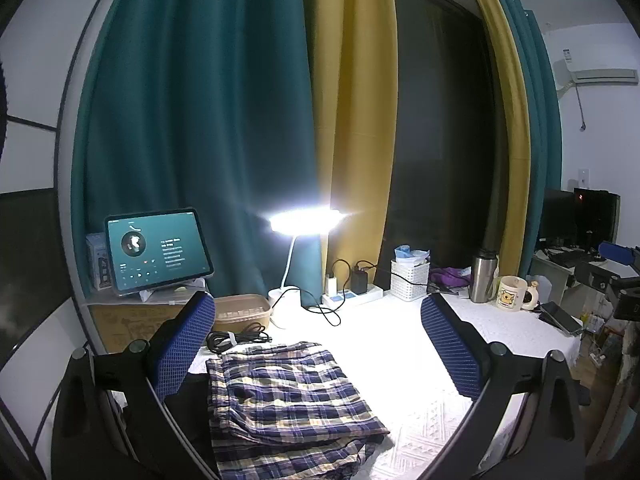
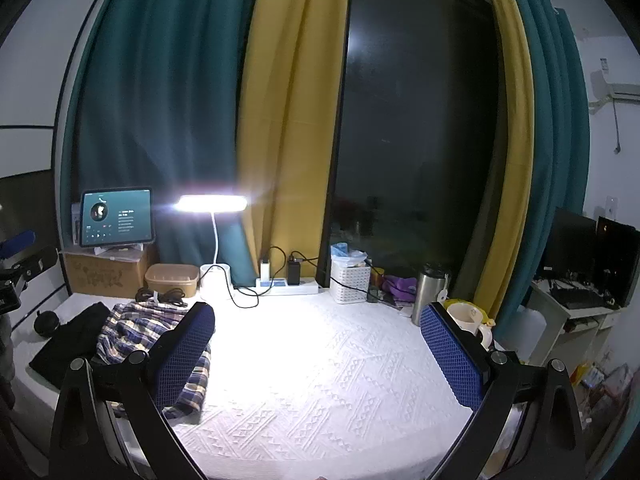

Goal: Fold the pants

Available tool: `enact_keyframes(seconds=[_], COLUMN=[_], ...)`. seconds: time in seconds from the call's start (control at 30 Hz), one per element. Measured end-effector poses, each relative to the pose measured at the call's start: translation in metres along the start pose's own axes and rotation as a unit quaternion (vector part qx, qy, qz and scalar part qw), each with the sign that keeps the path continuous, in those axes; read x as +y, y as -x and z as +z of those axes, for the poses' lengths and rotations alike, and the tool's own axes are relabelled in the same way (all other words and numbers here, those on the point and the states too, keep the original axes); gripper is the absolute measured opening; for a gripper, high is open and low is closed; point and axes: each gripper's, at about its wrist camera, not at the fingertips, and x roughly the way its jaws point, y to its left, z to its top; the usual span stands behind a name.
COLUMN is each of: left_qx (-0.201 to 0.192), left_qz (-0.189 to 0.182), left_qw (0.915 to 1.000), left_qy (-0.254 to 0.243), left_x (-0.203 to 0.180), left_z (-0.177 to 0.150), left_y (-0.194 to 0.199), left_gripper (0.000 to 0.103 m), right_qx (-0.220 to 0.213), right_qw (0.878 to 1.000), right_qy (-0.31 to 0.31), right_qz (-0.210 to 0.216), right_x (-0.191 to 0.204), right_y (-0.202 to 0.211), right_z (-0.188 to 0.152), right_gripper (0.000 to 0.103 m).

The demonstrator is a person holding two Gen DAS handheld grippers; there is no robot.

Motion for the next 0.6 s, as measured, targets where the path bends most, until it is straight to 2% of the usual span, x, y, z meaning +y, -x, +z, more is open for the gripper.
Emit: enact_keyframes(seconds=[0.6], left_qx=[0.002], left_qz=[-0.005], left_qw=[1.0000], left_qy=[0.002], left_x=[-0.0030], left_z=[0.0006], left_y=[0.0010], left_gripper=[0.102], right_qx=[0.001], right_qw=[1.000], right_qy=[-0.001], right_qz=[-0.001], right_x=[0.0017], right_y=[0.0026], right_z=[-0.0022], right_gripper=[0.103])
